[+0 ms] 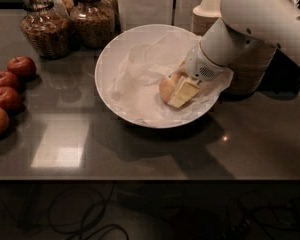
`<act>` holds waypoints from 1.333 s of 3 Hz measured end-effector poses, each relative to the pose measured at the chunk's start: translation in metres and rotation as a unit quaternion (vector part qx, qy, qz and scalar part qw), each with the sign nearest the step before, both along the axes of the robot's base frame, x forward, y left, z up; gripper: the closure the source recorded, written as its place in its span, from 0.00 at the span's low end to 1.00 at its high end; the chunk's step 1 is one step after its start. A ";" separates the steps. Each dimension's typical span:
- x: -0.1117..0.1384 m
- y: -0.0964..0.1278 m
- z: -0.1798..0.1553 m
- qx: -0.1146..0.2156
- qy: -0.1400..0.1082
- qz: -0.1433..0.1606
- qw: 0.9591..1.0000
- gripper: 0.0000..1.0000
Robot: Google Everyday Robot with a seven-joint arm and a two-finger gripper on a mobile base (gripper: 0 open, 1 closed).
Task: Pick apple from white bowl
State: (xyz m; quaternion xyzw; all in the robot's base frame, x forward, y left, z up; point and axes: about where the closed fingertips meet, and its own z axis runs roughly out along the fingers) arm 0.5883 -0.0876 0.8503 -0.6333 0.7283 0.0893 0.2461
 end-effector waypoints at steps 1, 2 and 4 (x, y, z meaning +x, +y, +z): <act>0.000 0.000 0.000 0.000 0.000 0.000 1.000 1.00; 0.000 0.000 0.000 0.000 0.000 0.000 1.000 1.00; -0.001 -0.005 0.009 0.027 0.005 -0.001 1.000 1.00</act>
Offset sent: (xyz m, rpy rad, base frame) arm 0.0000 0.0000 0.0000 0.0000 0.0000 0.0000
